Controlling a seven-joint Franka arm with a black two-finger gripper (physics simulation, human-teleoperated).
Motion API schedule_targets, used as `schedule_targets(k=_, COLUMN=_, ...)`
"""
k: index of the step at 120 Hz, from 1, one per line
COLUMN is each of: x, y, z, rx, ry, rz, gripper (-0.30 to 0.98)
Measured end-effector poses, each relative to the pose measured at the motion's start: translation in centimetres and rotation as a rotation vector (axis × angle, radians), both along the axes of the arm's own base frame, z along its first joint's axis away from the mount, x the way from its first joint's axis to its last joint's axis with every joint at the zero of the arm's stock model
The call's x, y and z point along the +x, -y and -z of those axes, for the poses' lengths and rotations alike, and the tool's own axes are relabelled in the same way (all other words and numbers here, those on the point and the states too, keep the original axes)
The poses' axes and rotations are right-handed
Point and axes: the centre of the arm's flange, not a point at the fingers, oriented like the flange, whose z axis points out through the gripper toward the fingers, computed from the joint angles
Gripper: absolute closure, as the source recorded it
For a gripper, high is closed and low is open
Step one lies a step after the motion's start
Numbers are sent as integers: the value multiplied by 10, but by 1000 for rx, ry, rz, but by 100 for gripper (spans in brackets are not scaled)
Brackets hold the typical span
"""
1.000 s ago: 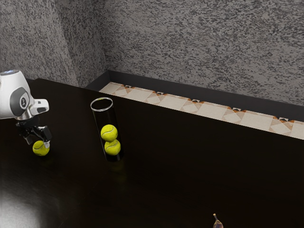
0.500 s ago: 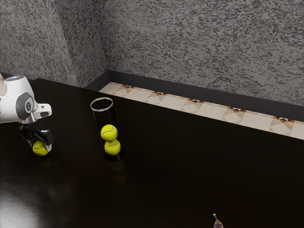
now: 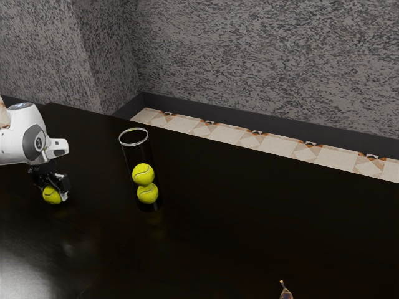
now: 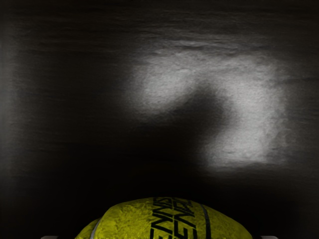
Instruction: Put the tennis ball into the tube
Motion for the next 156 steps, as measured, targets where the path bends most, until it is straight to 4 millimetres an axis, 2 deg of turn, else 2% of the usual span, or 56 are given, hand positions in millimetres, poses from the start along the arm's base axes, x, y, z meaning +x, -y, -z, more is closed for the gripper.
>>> schedule_targets(k=41, x=-3, y=-3, z=-6, rx=1, ry=10, rz=-11, gripper=30)
schedule_targets(k=49, x=-4, y=-2, z=-12, rx=5, ry=18, rz=-12, gripper=33)
schedule_targets(k=63, x=-8, y=8, z=-41, rx=16, ry=49, rz=-7, gripper=35)
schedule_targets(k=77, x=-10, y=25, z=-88, rx=28, ry=92, rz=11, gripper=37)
schedule_targets(k=85, x=-8, y=42, z=-124, rx=30, ry=114, rz=33, gripper=38)
schedule_targets(k=94, x=-8, y=72, z=-181, rx=37, ry=144, rz=67, gripper=39)
schedule_targets(k=102, x=-7, y=99, z=-224, rx=41, ry=157, rz=95, gripper=38)
schedule_targets(k=114, x=-5, y=144, z=-268, rx=37, ry=156, rz=140, gripper=38)
schedule_targets(k=130, x=3, y=188, z=-296, rx=16, ry=143, rz=185, gripper=37)
schedule_targets(k=156, x=22, y=235, z=-304, rx=-35, ry=127, rz=232, gripper=37)
